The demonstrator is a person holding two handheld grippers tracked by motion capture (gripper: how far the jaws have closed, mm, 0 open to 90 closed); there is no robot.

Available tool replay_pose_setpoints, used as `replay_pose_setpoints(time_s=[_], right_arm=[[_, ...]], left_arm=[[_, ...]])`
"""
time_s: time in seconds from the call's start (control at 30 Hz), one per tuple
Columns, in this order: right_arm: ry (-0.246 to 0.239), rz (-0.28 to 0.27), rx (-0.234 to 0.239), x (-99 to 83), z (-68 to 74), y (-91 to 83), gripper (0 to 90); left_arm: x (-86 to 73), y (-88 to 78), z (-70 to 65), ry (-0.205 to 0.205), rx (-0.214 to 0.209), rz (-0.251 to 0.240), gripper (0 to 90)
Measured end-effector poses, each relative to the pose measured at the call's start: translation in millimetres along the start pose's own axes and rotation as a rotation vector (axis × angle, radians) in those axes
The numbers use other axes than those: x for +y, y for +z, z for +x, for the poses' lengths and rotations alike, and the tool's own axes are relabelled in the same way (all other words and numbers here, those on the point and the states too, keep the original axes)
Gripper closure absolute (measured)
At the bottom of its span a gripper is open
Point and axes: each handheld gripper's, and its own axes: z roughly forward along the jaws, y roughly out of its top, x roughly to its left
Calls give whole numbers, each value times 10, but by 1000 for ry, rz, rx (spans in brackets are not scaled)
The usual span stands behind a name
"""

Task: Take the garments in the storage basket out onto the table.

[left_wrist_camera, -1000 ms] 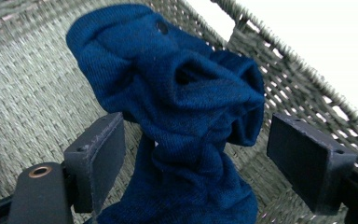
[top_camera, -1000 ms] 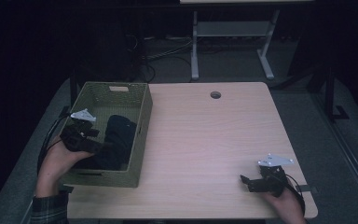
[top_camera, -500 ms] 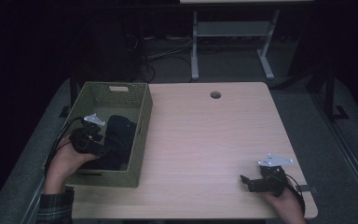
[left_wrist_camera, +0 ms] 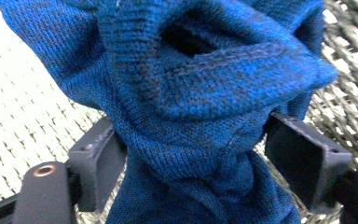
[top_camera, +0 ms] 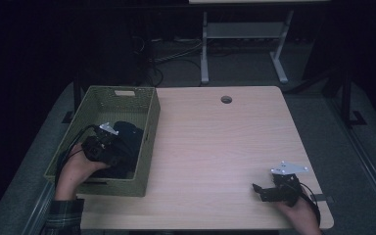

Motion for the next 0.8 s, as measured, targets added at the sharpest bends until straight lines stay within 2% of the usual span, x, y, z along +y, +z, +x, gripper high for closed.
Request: replay_pose_setpoints(time_s=[0.1,0.17,0.27,0.3,0.33,0.4,0.47,0.53,0.8], right_arm=[[0,0,0,0,0,0,81],[0,0,0,0,0,0,80],[0,0,0,0,0,0,81],[0,0,0,0,1,0,80],[0,0,0,0,1,0,80],[0,0,0,0,0,0,80],[0,0,0,0,1,0,80],[0,0,0,0,0,0,80],[0,0,0,0,0,0,80]], left_arm=[[4,2,5,4,-5,0,269],[1,-2,12,6,-11,-5,335],[-1,-6,27,30,-42,-5,488],[0,-4,30,44,-53,-4,594],[1,4,28,51,-71,-5,594],[12,18,34,60,-95,2,708],[24,26,43,65,-111,15,721],[29,13,62,54,-117,19,734],[14,-135,119,37,-133,-20,737]])
